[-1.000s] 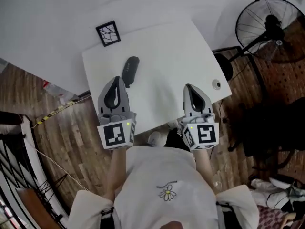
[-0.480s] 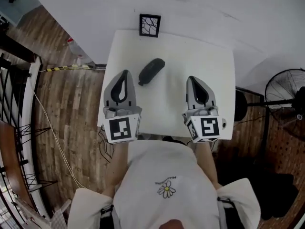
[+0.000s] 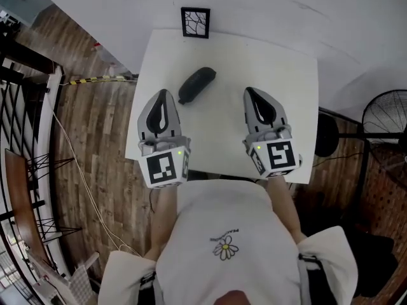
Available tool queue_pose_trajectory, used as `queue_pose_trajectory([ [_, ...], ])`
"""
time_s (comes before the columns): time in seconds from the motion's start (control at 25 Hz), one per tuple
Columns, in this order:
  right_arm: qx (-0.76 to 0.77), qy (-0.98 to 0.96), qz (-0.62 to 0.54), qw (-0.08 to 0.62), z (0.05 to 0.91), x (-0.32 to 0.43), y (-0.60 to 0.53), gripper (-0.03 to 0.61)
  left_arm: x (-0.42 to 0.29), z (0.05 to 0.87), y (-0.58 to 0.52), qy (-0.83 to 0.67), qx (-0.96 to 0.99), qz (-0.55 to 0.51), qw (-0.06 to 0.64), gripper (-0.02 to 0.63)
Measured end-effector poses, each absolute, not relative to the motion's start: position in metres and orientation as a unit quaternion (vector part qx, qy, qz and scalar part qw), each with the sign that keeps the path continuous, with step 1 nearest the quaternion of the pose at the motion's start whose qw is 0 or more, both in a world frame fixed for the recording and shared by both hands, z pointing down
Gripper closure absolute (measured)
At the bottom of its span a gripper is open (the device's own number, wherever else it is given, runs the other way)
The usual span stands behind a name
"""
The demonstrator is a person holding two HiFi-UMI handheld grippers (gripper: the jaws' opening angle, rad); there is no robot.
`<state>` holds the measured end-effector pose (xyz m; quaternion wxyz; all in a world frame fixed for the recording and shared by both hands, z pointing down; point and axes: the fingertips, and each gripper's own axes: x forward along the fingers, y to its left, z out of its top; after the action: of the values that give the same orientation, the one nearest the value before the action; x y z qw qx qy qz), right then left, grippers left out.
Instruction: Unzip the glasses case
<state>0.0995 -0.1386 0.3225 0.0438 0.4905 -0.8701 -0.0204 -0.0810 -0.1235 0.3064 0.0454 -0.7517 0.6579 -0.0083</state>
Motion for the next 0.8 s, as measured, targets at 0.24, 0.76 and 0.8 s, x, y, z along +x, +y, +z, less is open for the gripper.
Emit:
queue_pose_trajectory([
  [0.24, 0.503, -0.863, -0.016, 0.045, 0.326, 0.101, -0.134, 0.574, -0.075, 0.309, -0.136, 0.632, -0.773, -0.021, 0.048, 0.596],
  [0.76, 0.527, -0.849, 0.008, 0.043, 0.338, 0.108, -0.135, 0.574, -0.038, 0.402, -0.204, 0.517, -0.831, -0.205, -0.012, 0.353],
  [0.8, 0.529, -0.848, 0.01, 0.044, 0.339, 0.108, -0.135, 0.574, -0.035, 0.417, -0.209, 0.501, -0.835, -0.227, -0.022, 0.35],
])
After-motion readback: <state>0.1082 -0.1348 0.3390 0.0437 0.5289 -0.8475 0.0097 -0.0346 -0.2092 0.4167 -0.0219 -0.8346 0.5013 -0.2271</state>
